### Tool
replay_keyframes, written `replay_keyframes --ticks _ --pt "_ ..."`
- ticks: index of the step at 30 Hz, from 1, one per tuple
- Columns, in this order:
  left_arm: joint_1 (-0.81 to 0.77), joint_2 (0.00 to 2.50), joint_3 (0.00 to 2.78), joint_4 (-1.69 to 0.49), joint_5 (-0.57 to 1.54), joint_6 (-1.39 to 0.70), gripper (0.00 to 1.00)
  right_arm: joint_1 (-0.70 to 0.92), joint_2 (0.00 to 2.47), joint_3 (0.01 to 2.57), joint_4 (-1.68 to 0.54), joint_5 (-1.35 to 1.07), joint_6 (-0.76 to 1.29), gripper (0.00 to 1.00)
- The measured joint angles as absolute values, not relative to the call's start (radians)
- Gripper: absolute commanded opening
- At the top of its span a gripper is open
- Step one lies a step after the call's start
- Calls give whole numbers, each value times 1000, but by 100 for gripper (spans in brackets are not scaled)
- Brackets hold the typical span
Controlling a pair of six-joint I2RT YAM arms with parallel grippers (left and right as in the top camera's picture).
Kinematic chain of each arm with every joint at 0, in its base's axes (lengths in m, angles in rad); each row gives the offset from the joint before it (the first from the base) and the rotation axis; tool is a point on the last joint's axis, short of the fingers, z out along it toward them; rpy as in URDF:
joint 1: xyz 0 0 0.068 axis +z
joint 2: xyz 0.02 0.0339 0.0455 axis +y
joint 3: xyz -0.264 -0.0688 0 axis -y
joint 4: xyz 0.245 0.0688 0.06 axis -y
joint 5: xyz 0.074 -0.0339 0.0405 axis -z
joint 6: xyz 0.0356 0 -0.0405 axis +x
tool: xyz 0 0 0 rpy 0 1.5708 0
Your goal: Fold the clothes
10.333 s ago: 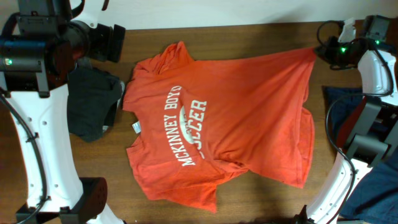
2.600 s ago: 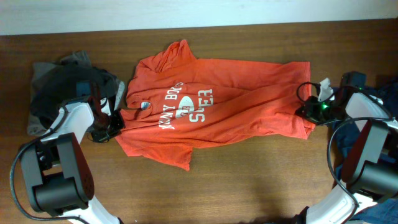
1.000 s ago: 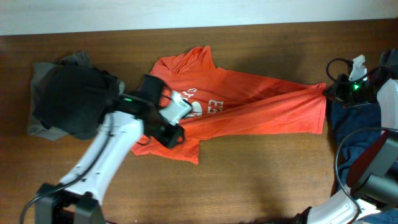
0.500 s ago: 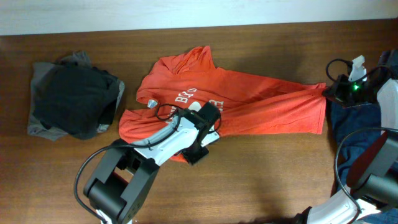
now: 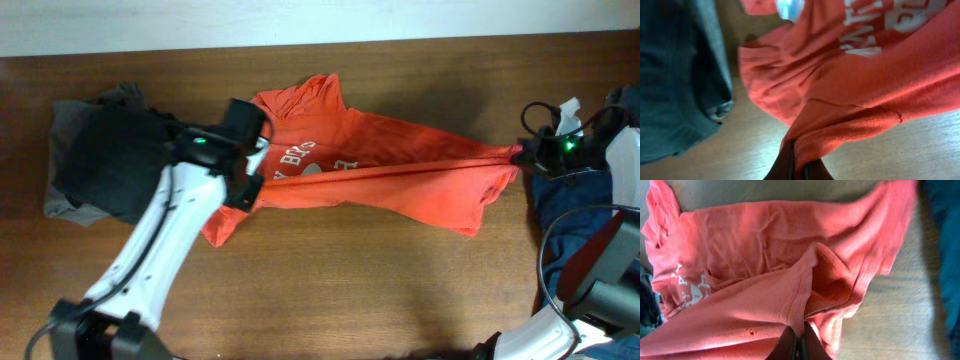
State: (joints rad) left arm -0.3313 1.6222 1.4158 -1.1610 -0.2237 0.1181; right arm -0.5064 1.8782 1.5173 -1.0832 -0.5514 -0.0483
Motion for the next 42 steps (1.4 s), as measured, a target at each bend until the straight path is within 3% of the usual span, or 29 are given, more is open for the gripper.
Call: replay_keyframes --ticks 9,10,11,12,13,21,27,35,42 --pt "-308 1614 1416 -1150 -199 158 1 -324 1878 1506 -1047 -506 -48 8" --pt "-308 1614 1416 -1147 -199 160 1 -299 1880 1502 -1034 -487 -48 16" --pt "-308 1614 1416 -1145 -199 161 1 -274 1884 1501 -1018 -467 -48 38" --pt "-308 1614 1416 -1143 -199 161 1 -252 1890 1500 -1000 -446 -47 50" --pt "-308 1614 1416 -1143 -199 161 1 -247 1891 1499 -989 -440 -46 53" --pt "-307 1614 1416 -1137 -199 164 1 -304 1892 1475 -1080 -392 -46 42" --pt "-307 1614 1416 -1135 -199 165 2 -305 1894 1319 -1116 -388 -33 35" --pt "-307 1614 1416 -1128 -199 165 2 -305 1901 1185 -921 -395 -32 31" --pt "-307 1614 1416 -1127 -199 165 2 -305 1901 1185 -876 -406 -80 30"
